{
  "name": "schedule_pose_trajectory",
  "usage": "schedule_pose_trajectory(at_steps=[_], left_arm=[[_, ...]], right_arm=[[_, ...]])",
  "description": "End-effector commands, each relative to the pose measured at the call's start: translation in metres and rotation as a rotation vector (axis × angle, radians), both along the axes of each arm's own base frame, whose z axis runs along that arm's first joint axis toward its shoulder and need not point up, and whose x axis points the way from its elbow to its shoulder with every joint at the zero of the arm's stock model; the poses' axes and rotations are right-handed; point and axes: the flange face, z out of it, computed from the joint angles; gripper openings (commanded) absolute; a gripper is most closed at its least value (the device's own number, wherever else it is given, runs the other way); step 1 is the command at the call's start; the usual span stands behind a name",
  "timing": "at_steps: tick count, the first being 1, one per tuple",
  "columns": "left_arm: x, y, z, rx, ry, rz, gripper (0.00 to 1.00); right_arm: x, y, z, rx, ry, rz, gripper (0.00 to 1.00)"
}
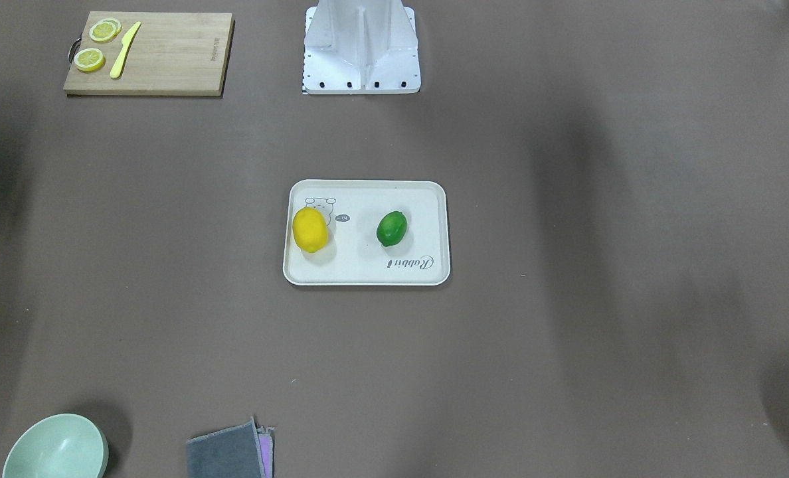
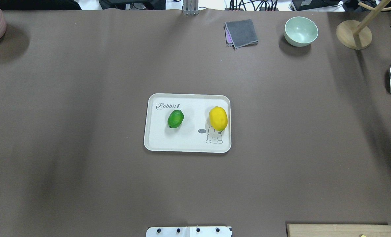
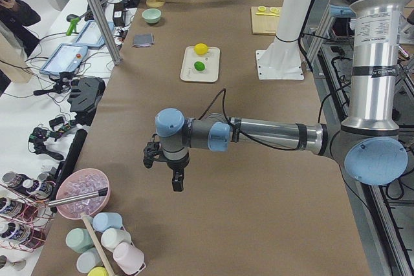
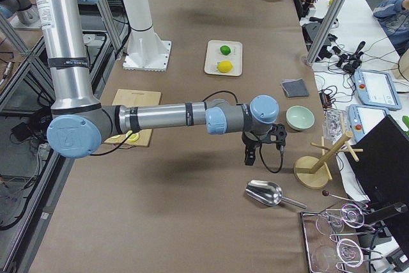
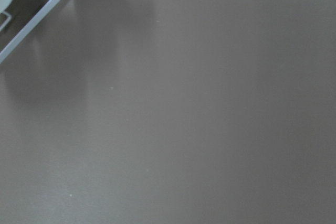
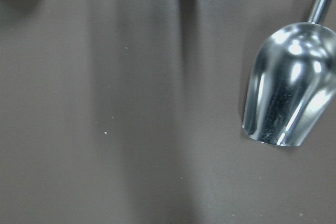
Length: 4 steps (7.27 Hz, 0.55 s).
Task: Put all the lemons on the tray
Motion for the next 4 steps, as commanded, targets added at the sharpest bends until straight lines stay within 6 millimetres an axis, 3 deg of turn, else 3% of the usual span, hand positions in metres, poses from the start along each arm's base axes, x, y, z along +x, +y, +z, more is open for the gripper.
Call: schedule_pose_trajectory(at_steps=[1, 3, 4], left_arm=[[-0.008, -0.002, 0.015, 0.016, 0.004, -0.018, 0.98], [-0.008, -0.004, 0.009, 0.038, 0.011, -0.025, 0.98], [-0.018, -0.001, 0.004, 0.039, 0.064, -0.051, 0.98]], right_arm=[[0.025, 0.008, 0.002, -0.028, 0.059, 0.030, 0.99], [0.026, 0.011, 0.001, -0.030, 0.061, 0.033, 1.00], [0.026, 0.012, 0.003, -0.036, 0.059, 0.034, 1.00]])
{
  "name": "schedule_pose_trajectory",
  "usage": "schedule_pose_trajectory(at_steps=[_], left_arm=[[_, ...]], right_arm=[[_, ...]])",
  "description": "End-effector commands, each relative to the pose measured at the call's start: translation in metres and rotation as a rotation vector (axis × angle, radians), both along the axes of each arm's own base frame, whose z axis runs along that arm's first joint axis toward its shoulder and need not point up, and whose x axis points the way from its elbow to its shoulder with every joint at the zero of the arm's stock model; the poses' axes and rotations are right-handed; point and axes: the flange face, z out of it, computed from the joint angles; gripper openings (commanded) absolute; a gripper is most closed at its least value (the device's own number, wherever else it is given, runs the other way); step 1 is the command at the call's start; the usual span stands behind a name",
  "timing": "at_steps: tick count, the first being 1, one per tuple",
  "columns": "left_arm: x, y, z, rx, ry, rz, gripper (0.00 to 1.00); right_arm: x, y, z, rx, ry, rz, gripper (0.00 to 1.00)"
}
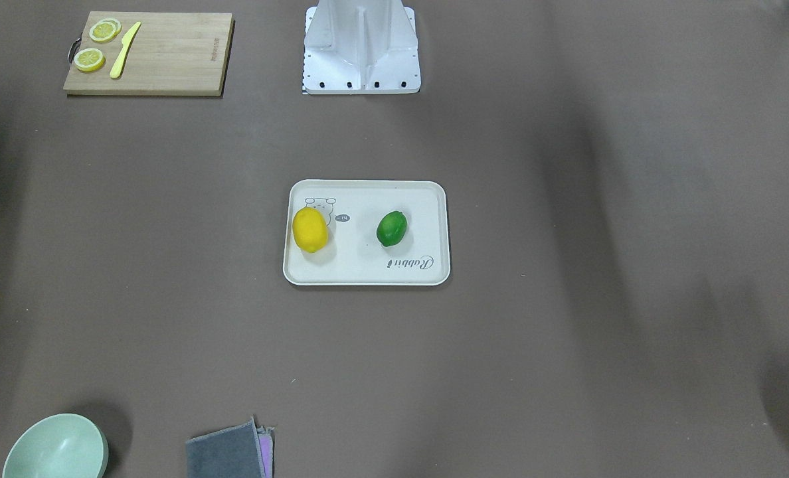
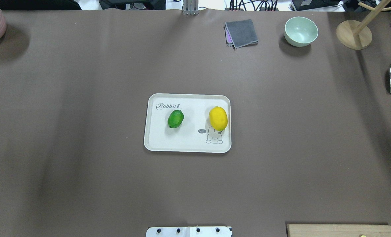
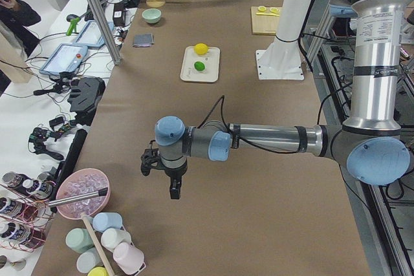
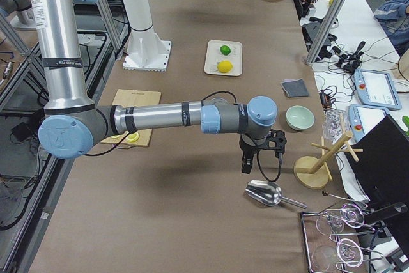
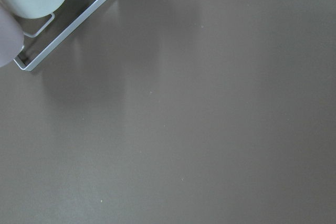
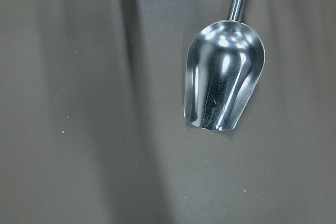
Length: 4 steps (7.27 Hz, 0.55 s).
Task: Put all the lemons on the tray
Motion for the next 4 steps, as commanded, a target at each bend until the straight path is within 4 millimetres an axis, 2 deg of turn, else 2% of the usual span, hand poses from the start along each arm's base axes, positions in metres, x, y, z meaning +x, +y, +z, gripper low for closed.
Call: schedule_pose_trajectory(at_steps=[1, 4], left_arm=[[-0.0255, 0.0044, -0.0019, -0.004, 0.050, -0.058, 0.98], [-0.0265, 0.0046, -0.0010, -0.005, 0.048, -0.059, 0.98]], right_arm=[[0.0009, 0.0041, 0.0050, -0.013, 0.003, 0.002, 1.00], [0.0008, 0.0037, 0.0093, -0.021, 0.002, 0.001, 1.00]])
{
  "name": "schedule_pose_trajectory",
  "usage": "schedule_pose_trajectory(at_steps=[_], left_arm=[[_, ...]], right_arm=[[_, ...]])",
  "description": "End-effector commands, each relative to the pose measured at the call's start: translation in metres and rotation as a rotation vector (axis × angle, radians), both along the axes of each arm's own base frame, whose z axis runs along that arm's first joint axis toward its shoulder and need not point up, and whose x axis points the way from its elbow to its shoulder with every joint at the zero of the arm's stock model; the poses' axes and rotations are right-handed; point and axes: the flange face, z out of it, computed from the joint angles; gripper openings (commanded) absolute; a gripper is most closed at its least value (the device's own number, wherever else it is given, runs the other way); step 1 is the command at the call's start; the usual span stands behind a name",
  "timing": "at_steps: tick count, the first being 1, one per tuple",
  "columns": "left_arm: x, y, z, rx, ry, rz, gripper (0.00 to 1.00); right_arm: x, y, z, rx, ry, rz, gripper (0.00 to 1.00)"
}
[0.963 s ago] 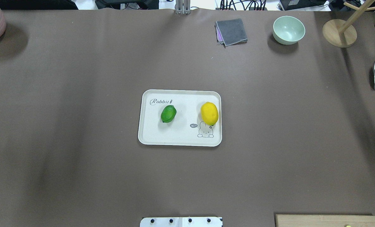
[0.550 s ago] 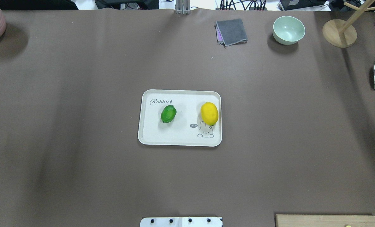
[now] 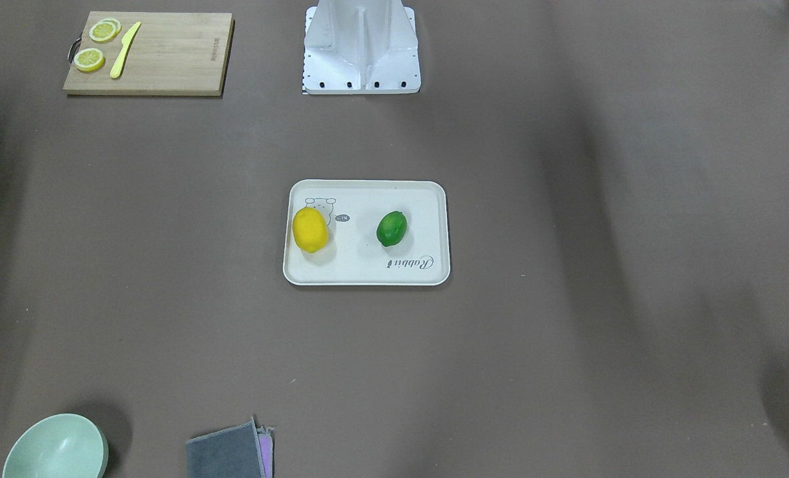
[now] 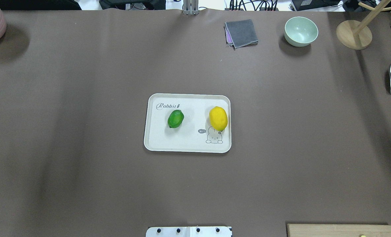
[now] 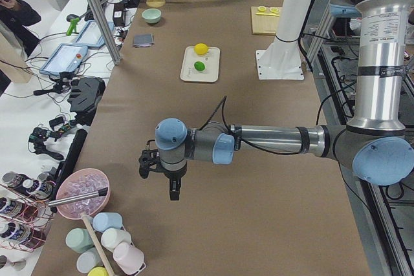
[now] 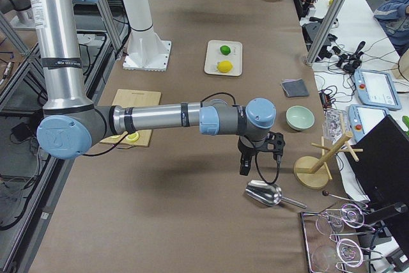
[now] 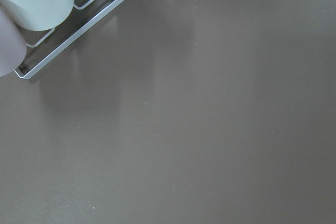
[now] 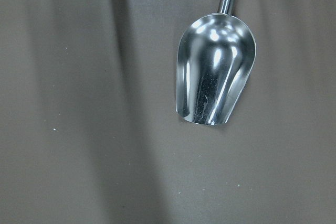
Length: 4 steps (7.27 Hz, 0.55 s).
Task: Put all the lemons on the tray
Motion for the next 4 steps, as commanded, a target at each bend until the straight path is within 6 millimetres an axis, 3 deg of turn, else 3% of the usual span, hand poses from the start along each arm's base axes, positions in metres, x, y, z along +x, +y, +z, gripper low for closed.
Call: schedule_pose_trajectory(at_steps=[1, 4], left_arm=[[-0.0009, 0.0007, 0.0022, -0.005, 0.002, -0.002, 0.98], [-0.0009, -0.0004, 0.0002, 0.002, 0.002, -0.002, 0.98]], right_arm=[[0.0000, 0.0012, 0.0033, -0.006, -0.001, -0.001, 1.00], [-0.0001, 0.0014, 0.0048, -0.010, -0.002, -0.001, 1.00]])
